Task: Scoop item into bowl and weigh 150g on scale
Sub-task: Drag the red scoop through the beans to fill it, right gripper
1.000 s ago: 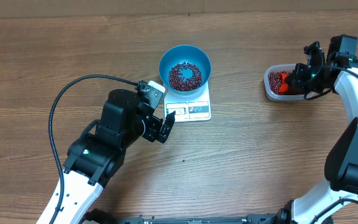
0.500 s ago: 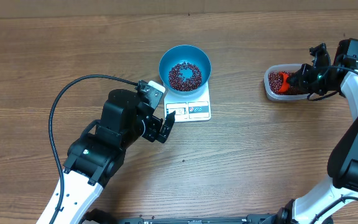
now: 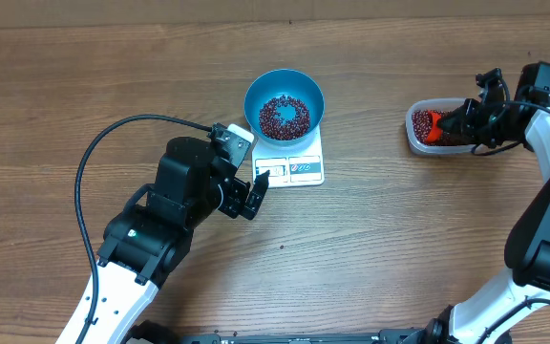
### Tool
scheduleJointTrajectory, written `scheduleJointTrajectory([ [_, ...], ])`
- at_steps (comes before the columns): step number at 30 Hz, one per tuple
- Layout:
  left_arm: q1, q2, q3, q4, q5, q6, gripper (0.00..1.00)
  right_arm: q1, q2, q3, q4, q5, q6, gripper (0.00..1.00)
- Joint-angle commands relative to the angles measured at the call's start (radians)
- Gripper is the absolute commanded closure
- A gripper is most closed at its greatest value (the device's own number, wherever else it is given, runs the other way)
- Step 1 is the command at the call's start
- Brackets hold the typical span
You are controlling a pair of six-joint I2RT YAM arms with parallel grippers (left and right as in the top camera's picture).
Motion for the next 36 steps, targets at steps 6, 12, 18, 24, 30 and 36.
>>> scheduleJointTrajectory([
  [6, 0.002, 0.006, 0.021, 0.001, 0.006, -0.01, 0.0, -0.035, 0.065, -0.015, -0.011, -0.027, -0.002, 0.96],
  [12, 0.002, 0.006, 0.021, 0.001, 0.006, -0.01, 0.0, -0.063, 0.065, -0.015, -0.017, -0.048, -0.001, 0.96],
  [18, 0.002, 0.006, 0.021, 0.001, 0.007, -0.01, 0.01, -0.094, 0.065, -0.015, -0.023, -0.05, -0.001, 0.96],
  [24, 0.002, 0.006, 0.021, 0.001, 0.006, -0.01, 0.0, -0.13, 0.065, -0.015, -0.026, -0.109, -0.002, 0.96],
  [30, 0.002, 0.005, 0.021, 0.001, 0.006, -0.01, 0.0, -0.165, 0.065, -0.015, -0.034, -0.17, -0.002, 0.96],
  [36, 0.002, 0.006, 0.021, 0.001, 0.006, -0.01, 0.01, -0.2, 0.065, -0.015, -0.041, -0.246, -0.006, 0.96],
])
